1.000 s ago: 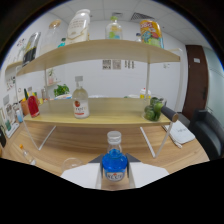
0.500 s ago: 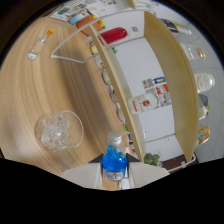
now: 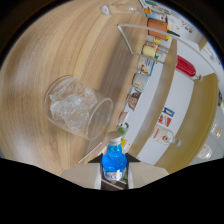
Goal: Make me a cup of Mount Fuji.
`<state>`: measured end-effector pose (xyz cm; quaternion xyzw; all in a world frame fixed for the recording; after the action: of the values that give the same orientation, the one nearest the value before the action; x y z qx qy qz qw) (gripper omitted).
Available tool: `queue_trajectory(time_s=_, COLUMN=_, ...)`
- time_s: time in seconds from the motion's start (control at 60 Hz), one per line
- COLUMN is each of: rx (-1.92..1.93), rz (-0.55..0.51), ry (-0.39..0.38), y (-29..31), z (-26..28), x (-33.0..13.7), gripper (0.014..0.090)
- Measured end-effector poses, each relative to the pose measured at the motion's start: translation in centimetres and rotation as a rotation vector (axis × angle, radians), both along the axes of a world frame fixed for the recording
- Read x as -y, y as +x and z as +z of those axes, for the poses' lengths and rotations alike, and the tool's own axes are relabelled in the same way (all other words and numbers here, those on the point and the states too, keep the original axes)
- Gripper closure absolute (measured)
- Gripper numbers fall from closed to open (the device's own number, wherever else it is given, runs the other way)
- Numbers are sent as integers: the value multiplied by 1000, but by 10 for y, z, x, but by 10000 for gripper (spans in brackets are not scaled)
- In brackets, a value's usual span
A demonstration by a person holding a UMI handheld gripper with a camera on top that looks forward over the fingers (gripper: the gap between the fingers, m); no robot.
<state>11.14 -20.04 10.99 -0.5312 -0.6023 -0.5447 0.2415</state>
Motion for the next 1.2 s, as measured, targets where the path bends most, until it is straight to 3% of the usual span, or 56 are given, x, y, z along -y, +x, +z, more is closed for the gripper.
queue_trajectory(time_s=0.217, rx=-146, rz=-6, ry=18, y=-5, z=5, x=3, gripper=686)
queue_trajectory(time_s=0.567, rx=-1170, rz=-11, ry=214, y=-8, z=93, x=28, gripper=682)
queue_trajectory(time_s=0.717, rx=-1549, rz=-193, ry=223, y=43, z=74, x=34, gripper=683)
queue_trajectory(time_s=0.883, rx=-1712, rz=-366, ry=192, y=100, z=17, x=33, gripper=685)
queue_trajectory(time_s=1.2, rx=-1793, rz=-560, ry=116, y=152, z=-64, x=21, gripper=684)
